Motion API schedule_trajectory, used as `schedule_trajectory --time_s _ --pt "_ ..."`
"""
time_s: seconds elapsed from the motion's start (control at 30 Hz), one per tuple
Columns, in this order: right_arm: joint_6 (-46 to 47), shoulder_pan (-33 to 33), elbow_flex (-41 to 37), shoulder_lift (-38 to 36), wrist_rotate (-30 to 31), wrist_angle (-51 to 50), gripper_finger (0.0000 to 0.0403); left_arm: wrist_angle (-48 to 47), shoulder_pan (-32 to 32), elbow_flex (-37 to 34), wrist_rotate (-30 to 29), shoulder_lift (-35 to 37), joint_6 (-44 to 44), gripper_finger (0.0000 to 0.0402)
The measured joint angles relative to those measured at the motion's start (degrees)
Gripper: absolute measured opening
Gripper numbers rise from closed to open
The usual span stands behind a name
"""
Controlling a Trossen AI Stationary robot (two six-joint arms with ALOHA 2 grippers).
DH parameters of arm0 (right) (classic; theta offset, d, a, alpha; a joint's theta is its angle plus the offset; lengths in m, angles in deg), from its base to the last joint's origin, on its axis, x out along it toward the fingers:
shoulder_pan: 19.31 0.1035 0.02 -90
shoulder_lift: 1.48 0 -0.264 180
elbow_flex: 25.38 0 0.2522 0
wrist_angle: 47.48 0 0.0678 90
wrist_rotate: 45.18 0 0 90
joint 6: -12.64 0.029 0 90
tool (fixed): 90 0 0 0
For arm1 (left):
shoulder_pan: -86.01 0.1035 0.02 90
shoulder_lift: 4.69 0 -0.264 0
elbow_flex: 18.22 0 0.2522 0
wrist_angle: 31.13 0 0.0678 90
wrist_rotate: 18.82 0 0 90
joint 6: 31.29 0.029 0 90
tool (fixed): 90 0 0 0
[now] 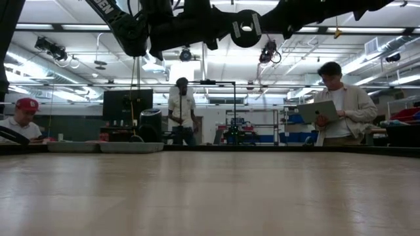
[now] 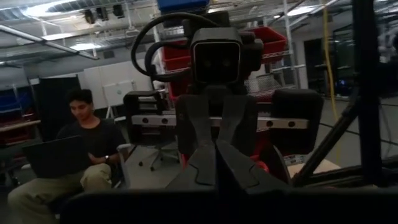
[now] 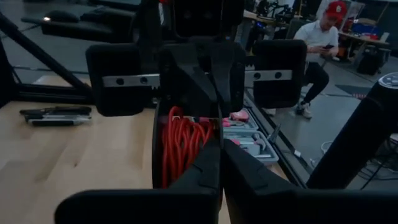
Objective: Coil cords
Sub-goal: Coil the red wire onto the spool
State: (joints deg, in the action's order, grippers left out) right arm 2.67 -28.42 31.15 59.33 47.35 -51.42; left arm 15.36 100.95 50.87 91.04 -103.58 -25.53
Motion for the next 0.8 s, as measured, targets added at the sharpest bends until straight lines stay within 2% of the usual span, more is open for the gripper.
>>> schedule_trajectory --time_s 0.17,0.37,0.53,0.7,0.8 --pt "0.9 -0.2 0.0 -0.4 0.5 -0.4 0.0003 -0.8 0.0 -0.2 -4.1 0.7 -1.2 0.0017" --pt "1.4 -0.3 0.0 -2.2 0.8 -3.1 0.0002 -0.2 0.6 -0.2 -5.3 3.9 -2.5 0.0087" --pt "1.3 -0.4 0.0 -4.7 0.7 -5.2 0.0001 -12.1 -0.5 -0.2 -5.0 8.1 0.1 0.013" --pt "0.1 -0.5 0.0 -8.7 2.4 -4.1 0.0001 -22.7 -2.9 -0.2 -5.0 10.2 0.8 0.0136" --pt "-0.2 -0.5 0.0 -10.0 4.1 -3.8 0.0001 -25.2 -4.7 -0.3 -5.4 10.3 -0.7 0.0136"
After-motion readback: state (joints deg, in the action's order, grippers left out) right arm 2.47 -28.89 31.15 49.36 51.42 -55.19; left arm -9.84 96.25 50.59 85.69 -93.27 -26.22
